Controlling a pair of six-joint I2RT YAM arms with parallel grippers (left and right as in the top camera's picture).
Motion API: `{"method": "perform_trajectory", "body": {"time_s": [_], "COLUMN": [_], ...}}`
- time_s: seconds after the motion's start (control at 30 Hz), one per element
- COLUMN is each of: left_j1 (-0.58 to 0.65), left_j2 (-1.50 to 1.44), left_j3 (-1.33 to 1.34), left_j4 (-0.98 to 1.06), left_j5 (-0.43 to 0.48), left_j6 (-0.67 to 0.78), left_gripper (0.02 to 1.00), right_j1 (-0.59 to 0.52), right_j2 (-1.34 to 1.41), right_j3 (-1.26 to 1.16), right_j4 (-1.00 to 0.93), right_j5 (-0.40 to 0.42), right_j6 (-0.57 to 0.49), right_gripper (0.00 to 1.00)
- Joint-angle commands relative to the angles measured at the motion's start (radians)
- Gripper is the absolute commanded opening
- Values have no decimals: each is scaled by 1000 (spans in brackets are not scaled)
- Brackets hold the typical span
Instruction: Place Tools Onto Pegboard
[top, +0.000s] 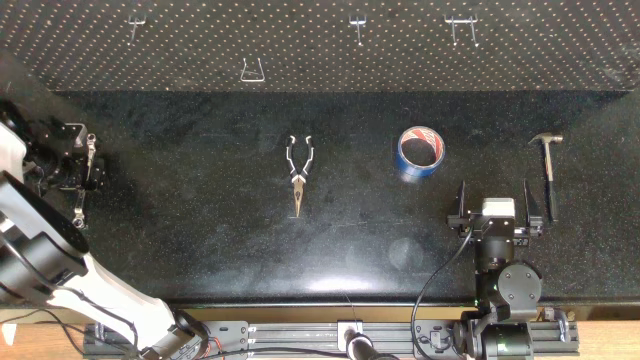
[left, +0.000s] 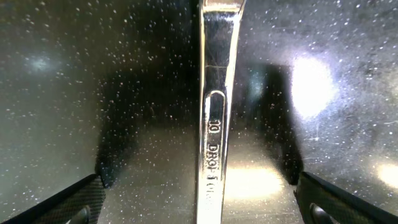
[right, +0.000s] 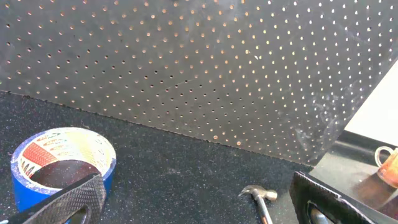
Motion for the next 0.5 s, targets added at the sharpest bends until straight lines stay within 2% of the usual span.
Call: {"method": "perform_trajectory", "body": {"time_s": [0.03,0.43,0.5], "left_j1": [-3,-3,-3], "left_j2": [31,47,47], "left_j3": [24,23,23], "left_j4": [11,7,7], "left_j5": [-18,-10,-10], "left_j6": [12,11,12], "left_gripper": [993,996,890], "right_j1": [-4,-4,-4], "right_j2": [-3,-3,-3], "right_j3": [-2,-2,-2], "right_j4": [-9,-9,-9], "right_j5": [20,19,19], "right_j6": [-10,-10,-10], "right_gripper": [976,976,972]}}
